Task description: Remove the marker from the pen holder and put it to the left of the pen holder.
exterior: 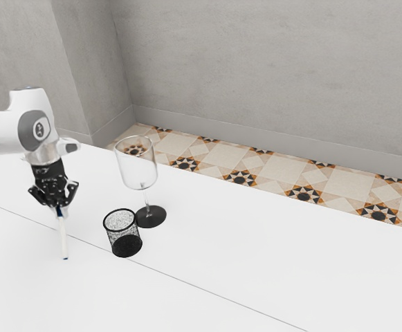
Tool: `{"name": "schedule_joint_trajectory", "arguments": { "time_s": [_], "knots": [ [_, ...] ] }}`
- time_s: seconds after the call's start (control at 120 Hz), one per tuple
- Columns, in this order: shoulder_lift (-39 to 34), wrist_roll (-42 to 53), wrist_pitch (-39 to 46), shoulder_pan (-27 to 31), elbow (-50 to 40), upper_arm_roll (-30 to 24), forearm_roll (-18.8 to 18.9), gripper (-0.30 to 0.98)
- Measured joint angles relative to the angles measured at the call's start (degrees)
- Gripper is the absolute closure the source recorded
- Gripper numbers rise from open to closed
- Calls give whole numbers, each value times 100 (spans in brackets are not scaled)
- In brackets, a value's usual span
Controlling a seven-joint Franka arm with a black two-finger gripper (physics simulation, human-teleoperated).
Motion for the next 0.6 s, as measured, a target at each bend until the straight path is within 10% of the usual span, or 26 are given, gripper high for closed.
{"name": "schedule_joint_trajectory", "arguments": {
  "time_s": [0.425, 0.6],
  "knots": [
    [531, 368, -22, 0, 299, -34, -659, 58],
    [-38, 532, -108, 214, 332, -23, -832, 28]
  ]
}}
